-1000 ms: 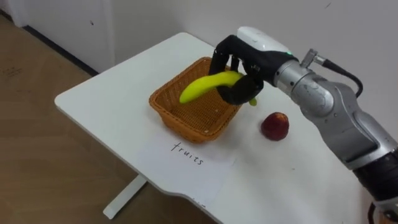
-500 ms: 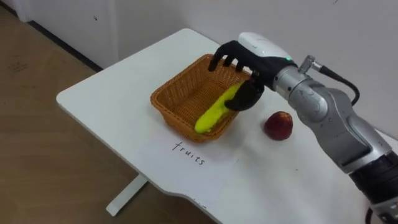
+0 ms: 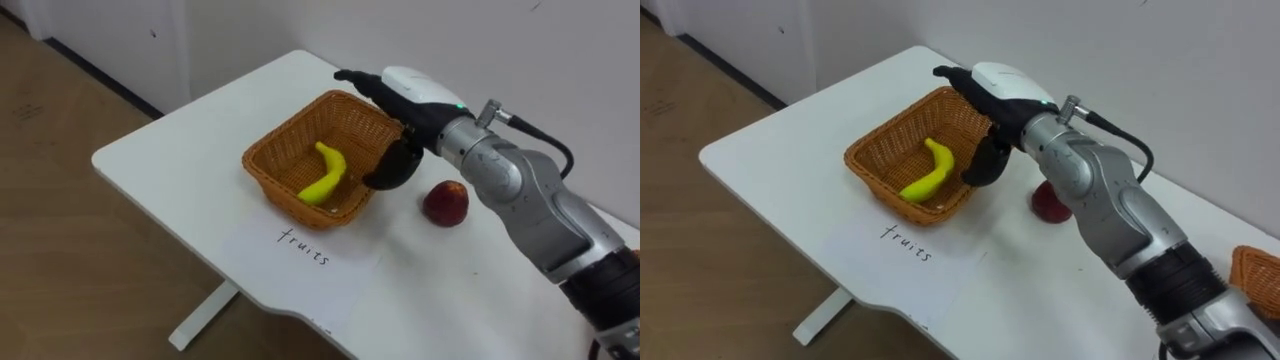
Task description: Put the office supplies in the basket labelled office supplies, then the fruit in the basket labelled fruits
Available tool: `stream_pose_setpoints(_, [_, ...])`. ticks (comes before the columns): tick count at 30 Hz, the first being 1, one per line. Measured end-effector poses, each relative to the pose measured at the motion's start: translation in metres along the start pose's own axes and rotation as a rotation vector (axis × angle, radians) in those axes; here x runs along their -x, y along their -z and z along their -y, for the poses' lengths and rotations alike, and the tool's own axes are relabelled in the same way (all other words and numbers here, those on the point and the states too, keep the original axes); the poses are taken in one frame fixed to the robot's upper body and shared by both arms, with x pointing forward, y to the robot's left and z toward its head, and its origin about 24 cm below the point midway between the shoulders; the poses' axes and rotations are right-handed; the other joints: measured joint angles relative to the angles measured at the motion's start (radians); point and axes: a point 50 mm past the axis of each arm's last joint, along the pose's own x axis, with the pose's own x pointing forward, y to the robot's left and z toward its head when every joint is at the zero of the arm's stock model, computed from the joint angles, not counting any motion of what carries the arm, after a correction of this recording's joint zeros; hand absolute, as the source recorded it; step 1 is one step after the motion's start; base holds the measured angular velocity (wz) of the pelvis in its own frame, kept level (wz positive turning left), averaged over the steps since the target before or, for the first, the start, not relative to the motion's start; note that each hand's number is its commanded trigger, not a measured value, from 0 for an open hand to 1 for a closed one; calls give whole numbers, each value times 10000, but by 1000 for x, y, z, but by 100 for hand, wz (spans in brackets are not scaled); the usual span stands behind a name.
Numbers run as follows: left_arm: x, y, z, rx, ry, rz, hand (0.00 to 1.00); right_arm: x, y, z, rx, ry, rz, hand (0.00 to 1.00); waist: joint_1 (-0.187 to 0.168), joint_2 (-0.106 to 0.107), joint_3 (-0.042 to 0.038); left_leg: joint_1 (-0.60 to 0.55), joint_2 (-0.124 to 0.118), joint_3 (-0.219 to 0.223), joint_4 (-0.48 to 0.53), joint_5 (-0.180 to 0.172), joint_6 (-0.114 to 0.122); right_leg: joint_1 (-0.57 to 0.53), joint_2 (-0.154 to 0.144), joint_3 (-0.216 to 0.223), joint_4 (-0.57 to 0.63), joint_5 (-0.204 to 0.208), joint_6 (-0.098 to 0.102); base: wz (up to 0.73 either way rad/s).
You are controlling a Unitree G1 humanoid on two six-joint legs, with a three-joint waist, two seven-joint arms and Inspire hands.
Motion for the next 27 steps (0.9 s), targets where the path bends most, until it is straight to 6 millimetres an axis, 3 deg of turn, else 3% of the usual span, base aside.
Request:
stream_pose_setpoints(6, [0, 0, 0, -42, 1, 6, 0, 0, 0, 0, 12, 15, 11, 0, -40, -7, -104, 61, 0, 11, -8, 0, 0, 13, 2, 4, -2, 0, -1, 0])
stream_pose_setpoints(14, [-1, -4, -2, -44, -9, 87, 0, 1, 0, 2, -225, 28, 50, 0, -192, 24, -120, 65, -8, 36, 43, -4, -2, 108, 1, -23, 5, 1, 0, 1])
stream_pose_setpoints(23, [1, -10, -3, 18, -21, 326, 0, 11, 4, 14, -654, 674, 71, 0, -557, 331, -77, 162, -6, 91, 38, -3, -1, 173, -13, 18, 36, 0, -1, -1])
stream_pose_setpoints(27, [1, -13, -4, 16, -24, 421, 0, 14, 1, 20, -647, 816, 293, 0, -790, 454, -99, 205, 15, 160, 4, -1, 2, 123, -35, 34, 168, -3, 2, -3])
